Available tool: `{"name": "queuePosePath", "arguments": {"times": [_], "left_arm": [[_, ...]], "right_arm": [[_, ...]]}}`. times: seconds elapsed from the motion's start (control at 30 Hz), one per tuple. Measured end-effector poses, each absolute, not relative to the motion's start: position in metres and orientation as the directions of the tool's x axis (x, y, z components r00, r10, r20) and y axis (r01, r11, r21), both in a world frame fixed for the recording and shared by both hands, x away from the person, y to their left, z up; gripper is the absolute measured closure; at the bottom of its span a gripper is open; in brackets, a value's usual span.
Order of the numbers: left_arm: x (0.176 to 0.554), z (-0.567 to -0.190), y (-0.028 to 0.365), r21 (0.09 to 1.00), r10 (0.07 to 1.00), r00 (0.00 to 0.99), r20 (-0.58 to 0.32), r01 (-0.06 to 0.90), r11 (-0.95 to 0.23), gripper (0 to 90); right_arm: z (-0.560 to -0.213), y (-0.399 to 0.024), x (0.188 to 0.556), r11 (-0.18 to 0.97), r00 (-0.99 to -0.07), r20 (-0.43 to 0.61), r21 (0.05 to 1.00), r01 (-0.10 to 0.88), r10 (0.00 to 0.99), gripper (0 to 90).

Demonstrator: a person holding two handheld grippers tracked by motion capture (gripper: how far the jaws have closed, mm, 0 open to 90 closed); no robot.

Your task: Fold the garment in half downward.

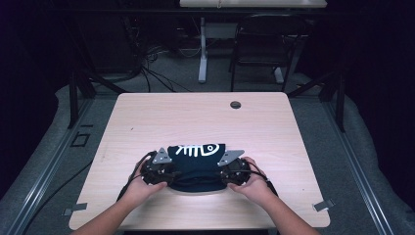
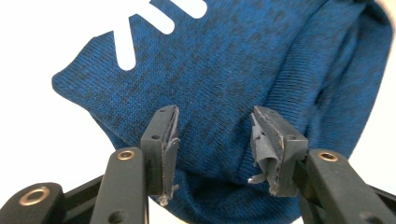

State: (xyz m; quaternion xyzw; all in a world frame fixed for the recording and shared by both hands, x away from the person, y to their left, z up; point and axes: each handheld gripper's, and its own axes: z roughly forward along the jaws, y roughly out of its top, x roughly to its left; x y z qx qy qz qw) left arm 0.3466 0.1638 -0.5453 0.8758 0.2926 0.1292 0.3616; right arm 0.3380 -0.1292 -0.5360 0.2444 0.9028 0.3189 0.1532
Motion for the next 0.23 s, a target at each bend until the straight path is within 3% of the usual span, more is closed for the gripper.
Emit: {"name": "queuePosePath", "arguments": {"times": [0.13,0.23], "left_arm": [[0.337,-0.538,0.174,0.735,0.616,0.787,0.010,0.412,-0.538,49.6],[0.331,-0.534,0.183,0.759,0.629,0.776,-0.042,0.434,-0.486,48.2]], "right_arm": [[-0.528,-0.134,0.328,0.658,-0.826,-0.130,0.676,0.331,0.549,65.1],[-0.521,-0.138,0.319,0.645,-0.824,-0.132,0.693,0.321,0.551,63.1]]}}
